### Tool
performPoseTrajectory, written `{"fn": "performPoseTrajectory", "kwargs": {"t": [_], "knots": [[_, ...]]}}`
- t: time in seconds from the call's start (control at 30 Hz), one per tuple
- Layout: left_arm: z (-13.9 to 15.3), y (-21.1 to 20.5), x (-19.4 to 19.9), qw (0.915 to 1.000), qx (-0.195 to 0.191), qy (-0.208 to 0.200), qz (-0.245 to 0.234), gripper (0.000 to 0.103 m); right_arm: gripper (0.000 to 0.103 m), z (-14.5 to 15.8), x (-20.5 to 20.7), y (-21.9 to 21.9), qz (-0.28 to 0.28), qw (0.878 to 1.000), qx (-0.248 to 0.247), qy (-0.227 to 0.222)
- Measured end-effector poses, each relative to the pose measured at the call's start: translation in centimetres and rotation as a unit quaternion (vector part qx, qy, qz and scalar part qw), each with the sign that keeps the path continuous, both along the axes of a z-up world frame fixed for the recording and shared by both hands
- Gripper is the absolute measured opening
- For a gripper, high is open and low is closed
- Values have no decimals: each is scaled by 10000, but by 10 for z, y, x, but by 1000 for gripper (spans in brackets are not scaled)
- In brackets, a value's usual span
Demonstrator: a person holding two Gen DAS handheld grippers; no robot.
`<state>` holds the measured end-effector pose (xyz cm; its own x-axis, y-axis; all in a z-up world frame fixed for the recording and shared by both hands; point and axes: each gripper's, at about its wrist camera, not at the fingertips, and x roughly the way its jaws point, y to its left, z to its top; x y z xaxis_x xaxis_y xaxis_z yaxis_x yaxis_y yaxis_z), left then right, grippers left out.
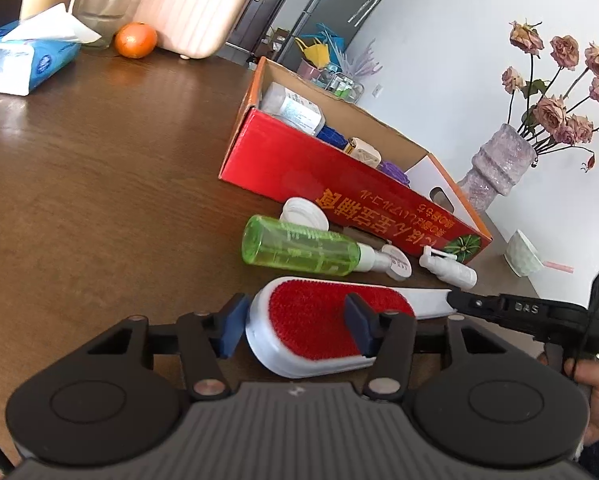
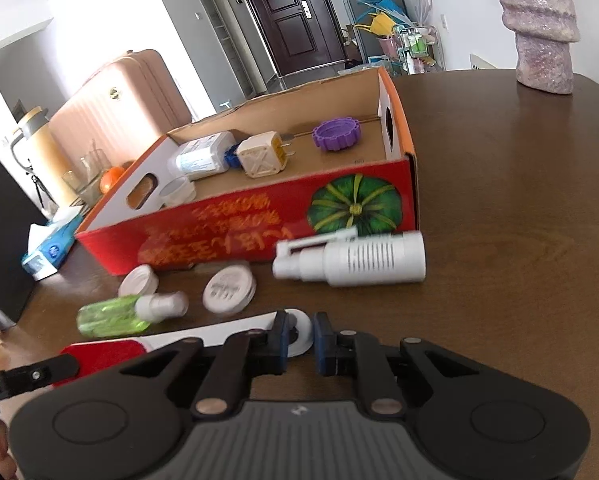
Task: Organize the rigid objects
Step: 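Lift and carry the red lint brush with both grippers over the box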
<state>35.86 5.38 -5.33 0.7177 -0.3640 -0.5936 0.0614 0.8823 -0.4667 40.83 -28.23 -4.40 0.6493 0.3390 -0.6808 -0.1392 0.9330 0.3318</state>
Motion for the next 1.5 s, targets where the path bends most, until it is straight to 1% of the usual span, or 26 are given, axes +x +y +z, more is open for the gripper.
{"fn": "performPoseTrajectory", "kwargs": {"t": [0.17, 0.23, 0.3, 0.47, 0.57, 0.63, 0.9, 1.03, 1.2, 1.33, 1.5], "knots": [[8, -8, -33, 9994, 122, -290, -125, 54, 13, 8, -47, -10, -194, 9997, 64, -126], [12, -9, -44, 9990, 68, -401, -159, 54, 13, 16, -68, -17, -258, 9991, 153, -286], [20, -13, -58, 9978, 60, -607, -245, 54, 13, 25, -86, -21, -325, 9984, 176, -435], [47, -23, -94, 9914, 152, -1245, -369, 54, 14, 56, -134, -25, -461, 9935, 35, -1042], [61, -26, -114, 9879, 119, -1484, -443, 54, 14, 74, -164, -24, -520, 9868, -143, -1527], [68, -26, -126, 9862, 61, -1590, -452, 54, 14, 83, -183, -23, -538, 9828, -146, -1761], [93, -23, -173, 9749, 203, -2160, -511, 55, 14, 98, -236, -23, -494, 9716, -39, -2315], [97, -25, -185, 9726, 218, -2244, -572, 55, 14, 98, -248, -26, -563, 9682, 16, -2436], [100, -27, -189, 9702, 222, -2337, -608, 55, 14, 102, -253, -27, -583, 9666, -30, -2494], [106, -27, -182, 9692, 221, -2369, -634, 55, 14, 107, -249, -27, -614, 9648, -9, -2559], [118, -25, -163, 9653, 314, -2523, -598, 55, 14, 113, -230, -22, -598, 9635, -59, -2608]]}}
